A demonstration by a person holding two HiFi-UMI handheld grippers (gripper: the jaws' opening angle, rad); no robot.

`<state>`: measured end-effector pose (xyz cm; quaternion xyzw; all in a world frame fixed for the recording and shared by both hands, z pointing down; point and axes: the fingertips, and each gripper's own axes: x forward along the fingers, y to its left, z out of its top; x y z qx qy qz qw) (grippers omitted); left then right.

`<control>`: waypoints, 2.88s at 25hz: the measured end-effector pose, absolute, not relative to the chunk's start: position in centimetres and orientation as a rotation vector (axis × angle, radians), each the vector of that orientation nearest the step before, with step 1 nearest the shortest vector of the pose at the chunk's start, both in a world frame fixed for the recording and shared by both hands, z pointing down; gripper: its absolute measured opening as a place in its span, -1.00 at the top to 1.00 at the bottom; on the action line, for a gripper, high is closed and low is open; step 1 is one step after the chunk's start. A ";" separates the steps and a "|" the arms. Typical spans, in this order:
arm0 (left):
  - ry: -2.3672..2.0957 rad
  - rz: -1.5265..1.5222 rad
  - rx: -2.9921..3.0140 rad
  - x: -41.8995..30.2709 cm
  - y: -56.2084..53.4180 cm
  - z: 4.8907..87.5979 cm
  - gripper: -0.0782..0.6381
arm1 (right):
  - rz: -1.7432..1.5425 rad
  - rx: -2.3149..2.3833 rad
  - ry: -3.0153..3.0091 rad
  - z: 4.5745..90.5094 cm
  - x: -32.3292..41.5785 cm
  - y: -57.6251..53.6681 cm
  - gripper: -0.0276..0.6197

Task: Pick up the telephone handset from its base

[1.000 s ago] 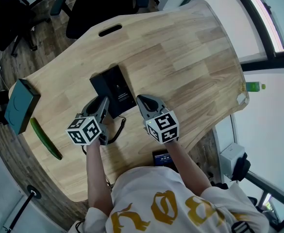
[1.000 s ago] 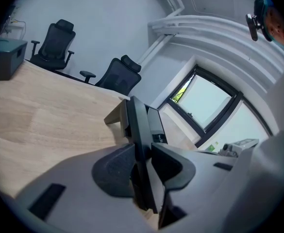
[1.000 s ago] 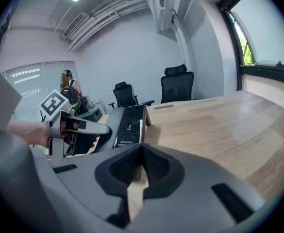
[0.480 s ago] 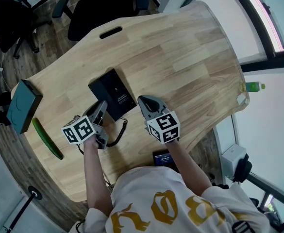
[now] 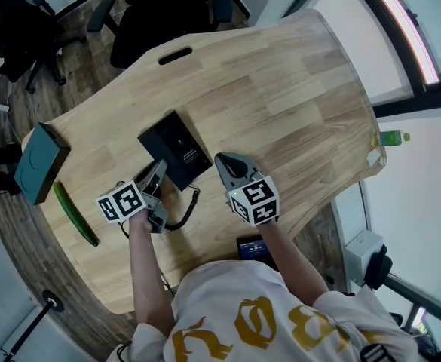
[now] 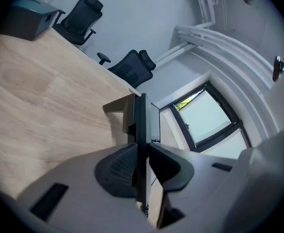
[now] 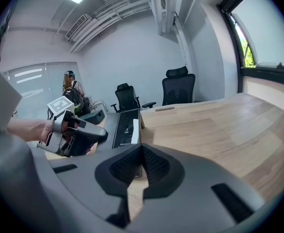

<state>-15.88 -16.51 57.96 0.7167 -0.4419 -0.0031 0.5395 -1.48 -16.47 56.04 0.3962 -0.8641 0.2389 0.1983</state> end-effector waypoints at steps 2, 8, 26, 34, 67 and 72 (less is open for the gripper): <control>-1.027 -0.033 1.699 -15.9 -16.3 57.9 0.56 | 0.669 1.104 -2.420 56.0 -1.5 -16.2 0.90; -0.915 -0.105 1.668 -15.4 -15.4 57.3 0.57 | 0.675 1.104 -2.427 55.8 -1.2 -16.0 0.90; -0.889 -0.195 1.788 -13.2 -14.2 53.1 0.58 | 0.581 1.165 -2.473 52.0 -0.1 -15.0 0.90; -0.891 -0.202 1.841 -12.9 -12.6 50.7 0.58 | 0.521 1.210 -2.511 49.6 0.4 -14.0 0.90; -0.797 -0.245 2.063 -11.1 -3.8 42.8 0.58 | 0.414 1.215 -2.611 44.9 0.4 -6.9 0.90; -0.790 -0.242 2.064 -10.9 -3.2 43.0 0.58 | 0.416 1.217 -2.606 45.0 0.7 -6.3 0.90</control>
